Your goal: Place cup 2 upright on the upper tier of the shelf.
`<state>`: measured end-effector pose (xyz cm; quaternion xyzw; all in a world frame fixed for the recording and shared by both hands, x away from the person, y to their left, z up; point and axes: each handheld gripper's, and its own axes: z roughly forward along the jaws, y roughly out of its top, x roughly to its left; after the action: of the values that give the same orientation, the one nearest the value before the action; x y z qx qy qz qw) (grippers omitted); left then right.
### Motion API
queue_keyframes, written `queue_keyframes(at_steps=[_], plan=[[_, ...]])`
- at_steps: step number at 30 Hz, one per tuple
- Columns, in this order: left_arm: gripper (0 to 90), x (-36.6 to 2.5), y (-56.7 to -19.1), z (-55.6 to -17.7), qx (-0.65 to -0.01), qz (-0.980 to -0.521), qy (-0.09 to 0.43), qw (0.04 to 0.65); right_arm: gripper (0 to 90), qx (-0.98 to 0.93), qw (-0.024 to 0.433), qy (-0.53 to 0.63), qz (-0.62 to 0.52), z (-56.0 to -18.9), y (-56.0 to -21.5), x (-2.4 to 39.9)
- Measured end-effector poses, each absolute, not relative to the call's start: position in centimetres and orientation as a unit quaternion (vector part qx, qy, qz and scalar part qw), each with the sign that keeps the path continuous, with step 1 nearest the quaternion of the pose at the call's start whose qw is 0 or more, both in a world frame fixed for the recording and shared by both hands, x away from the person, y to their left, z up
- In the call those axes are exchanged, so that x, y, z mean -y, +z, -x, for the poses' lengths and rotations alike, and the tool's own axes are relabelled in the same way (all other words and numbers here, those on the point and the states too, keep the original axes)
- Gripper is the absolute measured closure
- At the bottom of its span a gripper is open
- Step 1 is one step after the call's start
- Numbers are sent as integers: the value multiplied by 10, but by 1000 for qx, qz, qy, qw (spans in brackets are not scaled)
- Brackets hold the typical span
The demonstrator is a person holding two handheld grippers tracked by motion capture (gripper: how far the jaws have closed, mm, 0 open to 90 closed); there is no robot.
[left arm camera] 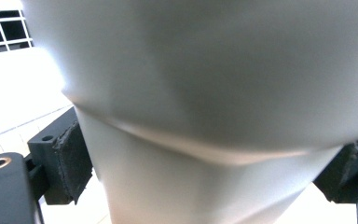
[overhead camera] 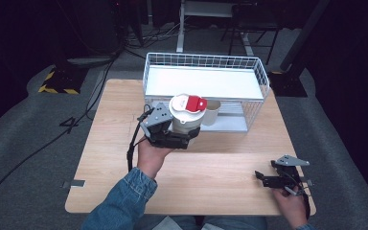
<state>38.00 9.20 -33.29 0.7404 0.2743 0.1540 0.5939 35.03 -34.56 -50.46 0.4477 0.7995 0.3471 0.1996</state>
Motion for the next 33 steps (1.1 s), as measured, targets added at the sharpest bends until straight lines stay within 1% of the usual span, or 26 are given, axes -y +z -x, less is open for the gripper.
queue_keyframes(at_steps=[8,20,25,33], plan=[[97,-94,-316,-392,-285,-732,164,597,140,-800,200,347,-448,-350,-505,346],[97,-89,-291,-411,-280,-727,181,600,140,-799,200,347,-449,-350,-505,345],[97,-86,-277,-424,-281,-723,190,602,140,-799,200,347,-449,-350,-505,345],[98,-80,-264,-442,-286,-722,211,594,140,-799,200,346,-449,-350,-505,345]])
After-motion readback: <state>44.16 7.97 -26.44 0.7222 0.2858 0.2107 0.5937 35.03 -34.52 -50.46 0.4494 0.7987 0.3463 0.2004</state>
